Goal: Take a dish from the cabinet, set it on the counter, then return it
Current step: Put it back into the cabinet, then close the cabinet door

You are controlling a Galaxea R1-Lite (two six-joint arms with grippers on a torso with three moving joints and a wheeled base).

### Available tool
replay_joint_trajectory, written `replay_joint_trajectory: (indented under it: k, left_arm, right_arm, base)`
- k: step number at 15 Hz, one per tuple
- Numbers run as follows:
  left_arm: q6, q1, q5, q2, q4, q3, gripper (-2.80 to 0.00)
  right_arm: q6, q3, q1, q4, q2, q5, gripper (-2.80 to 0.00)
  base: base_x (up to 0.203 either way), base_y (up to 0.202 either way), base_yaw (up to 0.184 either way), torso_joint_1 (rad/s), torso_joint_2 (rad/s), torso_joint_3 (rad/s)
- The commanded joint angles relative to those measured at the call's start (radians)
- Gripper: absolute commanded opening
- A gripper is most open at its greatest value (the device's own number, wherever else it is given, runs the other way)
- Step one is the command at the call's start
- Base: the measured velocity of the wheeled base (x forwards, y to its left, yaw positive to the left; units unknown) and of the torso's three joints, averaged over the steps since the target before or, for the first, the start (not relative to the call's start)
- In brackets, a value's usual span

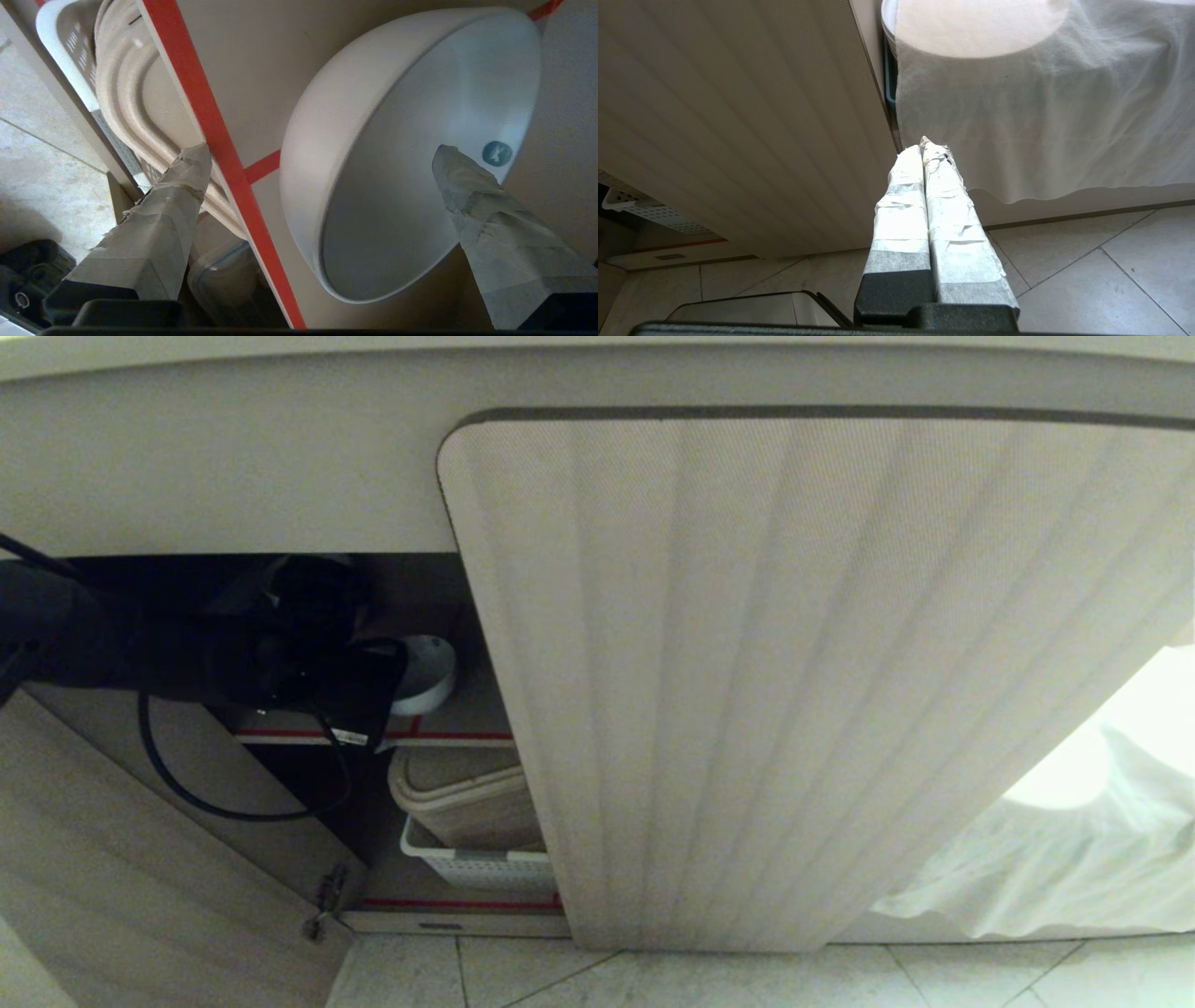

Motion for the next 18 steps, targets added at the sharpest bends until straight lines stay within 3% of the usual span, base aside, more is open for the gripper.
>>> replay_joint_trajectory:
  k: [1, 18]
  left_arm:
    - [-0.017, 0.000, 0.001, -0.010, 0.001, 0.001, 0.00]
    - [-0.038, 0.009, -0.009, -0.079, -0.030, 0.116, 0.00]
  right_arm:
    - [0.001, 0.000, 0.000, -0.001, 0.000, -0.001, -2.80]
    - [0.001, 0.000, 0.000, -0.001, 0.000, -0.001, -2.80]
  base:
    - [0.000, 0.000, 0.000, 0.000, 0.00, 0.000]
    - [0.000, 0.000, 0.000, 0.000, 0.00, 0.000]
